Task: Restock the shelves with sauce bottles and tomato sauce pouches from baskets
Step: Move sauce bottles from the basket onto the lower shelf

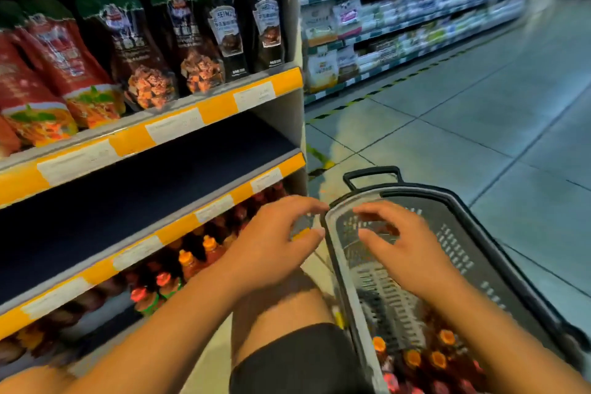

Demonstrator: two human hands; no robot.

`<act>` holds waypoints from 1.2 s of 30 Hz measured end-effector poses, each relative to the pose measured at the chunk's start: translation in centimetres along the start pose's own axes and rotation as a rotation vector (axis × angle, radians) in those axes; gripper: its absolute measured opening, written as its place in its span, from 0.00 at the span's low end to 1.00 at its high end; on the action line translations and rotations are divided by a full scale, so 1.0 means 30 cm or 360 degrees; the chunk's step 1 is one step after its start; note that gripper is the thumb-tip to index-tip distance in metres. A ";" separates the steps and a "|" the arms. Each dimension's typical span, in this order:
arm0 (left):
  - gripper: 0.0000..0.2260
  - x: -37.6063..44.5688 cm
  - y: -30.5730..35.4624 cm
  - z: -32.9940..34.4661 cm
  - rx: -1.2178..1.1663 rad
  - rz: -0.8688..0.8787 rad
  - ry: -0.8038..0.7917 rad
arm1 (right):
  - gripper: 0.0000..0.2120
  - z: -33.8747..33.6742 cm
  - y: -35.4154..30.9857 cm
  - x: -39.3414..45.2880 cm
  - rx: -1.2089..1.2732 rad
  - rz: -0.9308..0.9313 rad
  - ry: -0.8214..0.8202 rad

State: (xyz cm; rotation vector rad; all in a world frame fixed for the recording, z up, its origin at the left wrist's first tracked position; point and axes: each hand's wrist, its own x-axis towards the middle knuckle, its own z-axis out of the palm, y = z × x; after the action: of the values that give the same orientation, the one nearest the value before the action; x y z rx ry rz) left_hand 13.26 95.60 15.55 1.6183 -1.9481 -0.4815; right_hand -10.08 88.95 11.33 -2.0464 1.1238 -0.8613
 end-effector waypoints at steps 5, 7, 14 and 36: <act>0.15 0.203 0.133 0.263 -0.0004 0.0172 -0.0272 | 0.15 -0.164 0.326 -0.116 -0.0189 0.0380 0.0120; 0.15 0.277 0.179 0.372 0.0018 0.0204 -0.0390 | 0.15 -0.210 0.433 -0.154 -0.0279 0.0530 0.0137; 0.13 0.470 0.227 0.708 0.0056 0.0095 -0.0727 | 0.20 -0.261 0.713 -0.225 -0.0563 0.0925 -0.0142; 0.09 0.250 -0.163 1.198 0.0857 -0.0242 -0.2090 | 0.08 0.062 1.130 -0.150 -0.0947 0.1208 -0.0628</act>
State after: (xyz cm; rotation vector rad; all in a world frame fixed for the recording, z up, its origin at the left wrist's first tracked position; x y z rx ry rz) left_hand -6.11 84.57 -14.02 1.9968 -3.0714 -1.4490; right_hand -25.97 78.79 -17.27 -1.8273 1.8620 0.2720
